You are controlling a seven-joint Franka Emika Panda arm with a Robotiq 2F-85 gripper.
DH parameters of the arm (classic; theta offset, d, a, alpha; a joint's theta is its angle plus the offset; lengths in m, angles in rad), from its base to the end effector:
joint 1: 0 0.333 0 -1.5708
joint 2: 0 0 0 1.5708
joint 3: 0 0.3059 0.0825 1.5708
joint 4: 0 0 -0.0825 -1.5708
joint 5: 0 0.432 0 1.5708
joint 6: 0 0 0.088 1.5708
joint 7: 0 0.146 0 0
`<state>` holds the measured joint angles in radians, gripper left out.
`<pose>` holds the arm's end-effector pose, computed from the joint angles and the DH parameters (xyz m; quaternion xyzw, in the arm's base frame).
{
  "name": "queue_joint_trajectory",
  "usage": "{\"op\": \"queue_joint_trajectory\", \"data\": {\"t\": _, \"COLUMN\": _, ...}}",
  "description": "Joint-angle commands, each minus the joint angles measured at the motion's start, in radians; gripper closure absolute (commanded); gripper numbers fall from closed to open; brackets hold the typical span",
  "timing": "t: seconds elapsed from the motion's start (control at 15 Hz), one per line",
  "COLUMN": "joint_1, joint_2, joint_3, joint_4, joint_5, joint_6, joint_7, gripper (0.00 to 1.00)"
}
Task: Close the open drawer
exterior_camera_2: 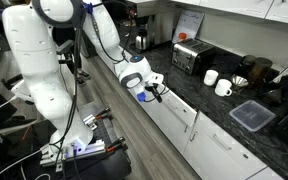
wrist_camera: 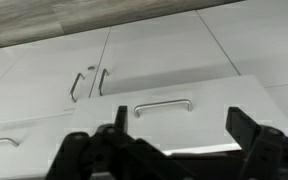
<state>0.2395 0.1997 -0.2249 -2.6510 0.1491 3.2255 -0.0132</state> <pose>0.4802 -0.0150 0.1255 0.9802 -0.0541 0.1898 0.0132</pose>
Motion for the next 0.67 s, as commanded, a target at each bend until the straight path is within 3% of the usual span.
{"op": "queue_joint_trajectory", "data": {"t": 0.0, "joint_1": 0.033, "joint_2": -0.254, "joint_3": -0.05, "joint_4": -0.168, "joint_5": -0.033, "joint_6": -0.173, "joint_7": -0.03, "gripper": 0.0}}
{"op": "queue_joint_trajectory", "data": {"t": 0.13, "joint_1": 0.01, "joint_2": -0.374, "joint_3": -0.052, "joint_4": -0.238, "joint_5": -0.104, "joint_6": -0.256, "joint_7": -0.001, "gripper": 0.0}}
{"op": "queue_joint_trajectory", "data": {"t": 0.2, "joint_1": -0.089, "joint_2": -0.365, "joint_3": 0.051, "joint_4": -0.144, "joint_5": -0.076, "joint_6": -0.364, "joint_7": -0.033, "gripper": 0.0}}
{"op": "queue_joint_trajectory", "data": {"t": 0.6, "joint_1": -0.169, "joint_2": -0.67, "joint_3": 0.144, "joint_4": -0.149, "joint_5": -0.093, "joint_6": -0.777, "joint_7": 0.01, "gripper": 0.0}}
